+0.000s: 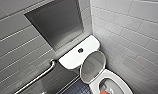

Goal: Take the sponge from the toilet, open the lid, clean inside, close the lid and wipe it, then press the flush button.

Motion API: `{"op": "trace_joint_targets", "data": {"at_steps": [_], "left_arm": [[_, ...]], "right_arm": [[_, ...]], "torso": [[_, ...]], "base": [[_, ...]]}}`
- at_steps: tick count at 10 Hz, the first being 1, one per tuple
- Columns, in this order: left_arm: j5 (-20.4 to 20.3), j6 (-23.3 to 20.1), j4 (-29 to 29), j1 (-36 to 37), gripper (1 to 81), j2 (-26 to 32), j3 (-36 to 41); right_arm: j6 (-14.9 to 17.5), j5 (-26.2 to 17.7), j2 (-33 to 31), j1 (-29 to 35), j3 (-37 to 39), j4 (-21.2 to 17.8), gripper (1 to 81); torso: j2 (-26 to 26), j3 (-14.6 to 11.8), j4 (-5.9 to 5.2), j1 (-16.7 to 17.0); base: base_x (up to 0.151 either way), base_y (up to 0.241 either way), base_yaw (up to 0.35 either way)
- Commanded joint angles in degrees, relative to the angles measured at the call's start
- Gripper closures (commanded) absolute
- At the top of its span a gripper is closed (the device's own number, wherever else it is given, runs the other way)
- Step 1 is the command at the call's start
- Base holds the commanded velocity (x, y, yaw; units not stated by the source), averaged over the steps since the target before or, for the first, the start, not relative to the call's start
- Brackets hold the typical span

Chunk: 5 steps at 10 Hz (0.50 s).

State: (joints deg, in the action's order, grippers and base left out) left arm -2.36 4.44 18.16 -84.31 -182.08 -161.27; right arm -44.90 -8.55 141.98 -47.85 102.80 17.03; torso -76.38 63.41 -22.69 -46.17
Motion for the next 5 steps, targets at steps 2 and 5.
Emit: {"op": "trace_joint_targets", "data": {"at_steps": [2,5], "left_arm": [[4.74,-0.39,0.21,-1.34,1.0,0.66,-0.36],[4.74,-0.39,0.21,-1.35,1.0,0.66,-0.36]], "right_arm": [[-0.37,-2.35,-12.39,1.30,-11.39,0.55,81.1],[-0.45,-2.09,-15.83,-0.19,-13.25,0.55,81.1]], "torso": [[0.00,0.00,0.00,0.00],[0.00,0.00,0.00,0.00]], "base": [[0.000,0.000,0.000],[0.000,0.000,0.000]]}}
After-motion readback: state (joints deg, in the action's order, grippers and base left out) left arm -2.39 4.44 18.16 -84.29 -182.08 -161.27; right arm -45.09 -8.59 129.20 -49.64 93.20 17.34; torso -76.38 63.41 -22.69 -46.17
